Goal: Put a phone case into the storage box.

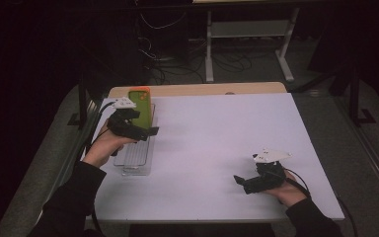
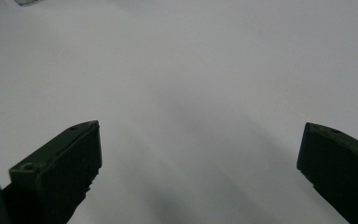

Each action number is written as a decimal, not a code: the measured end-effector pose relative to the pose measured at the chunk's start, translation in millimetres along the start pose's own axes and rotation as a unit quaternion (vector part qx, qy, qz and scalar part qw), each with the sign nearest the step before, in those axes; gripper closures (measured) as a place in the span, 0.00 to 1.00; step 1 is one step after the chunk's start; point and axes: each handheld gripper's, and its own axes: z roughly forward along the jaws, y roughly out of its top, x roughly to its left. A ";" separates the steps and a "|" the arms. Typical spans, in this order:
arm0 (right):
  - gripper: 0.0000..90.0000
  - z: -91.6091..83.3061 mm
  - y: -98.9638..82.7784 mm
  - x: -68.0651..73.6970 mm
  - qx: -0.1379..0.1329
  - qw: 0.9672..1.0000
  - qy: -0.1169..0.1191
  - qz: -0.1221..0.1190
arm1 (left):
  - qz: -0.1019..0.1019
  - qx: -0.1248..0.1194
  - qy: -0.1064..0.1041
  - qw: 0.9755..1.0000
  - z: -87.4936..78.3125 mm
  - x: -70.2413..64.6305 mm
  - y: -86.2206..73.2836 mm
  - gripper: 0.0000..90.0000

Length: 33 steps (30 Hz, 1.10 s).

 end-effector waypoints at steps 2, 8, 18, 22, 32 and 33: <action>0.00 -0.4 0.4 -0.3 -0.001 1.000 0.000 -0.004 | 0.001 -0.003 -0.009 1.000 -1.2 -4.4 -2.9 0.00; 0.00 -1.8 1.1 -1.6 0.001 1.000 0.005 -0.003 | 0.012 -0.004 -0.027 1.000 -2.8 -15.6 -13.1 0.00; 0.00 -10.1 4.9 -5.4 -0.002 1.000 0.016 -0.004 | 0.022 -0.005 -0.039 0.999 -7.4 -27.2 -33.2 0.00; 0.00 -12.8 7.7 -7.1 -0.009 1.000 0.020 -0.013 | 0.022 -0.008 -0.044 0.999 -8.7 -30.7 -40.4 0.00; 0.00 -19.7 14.9 -8.5 -0.015 0.999 0.032 -0.019 | 0.037 -0.003 -0.044 0.998 -11.7 -39.6 -55.6 0.00; 0.00 -20.0 15.4 -8.8 -0.016 0.999 0.032 -0.021 | 0.039 -0.001 -0.046 0.998 -12.1 -40.0 -57.3 0.00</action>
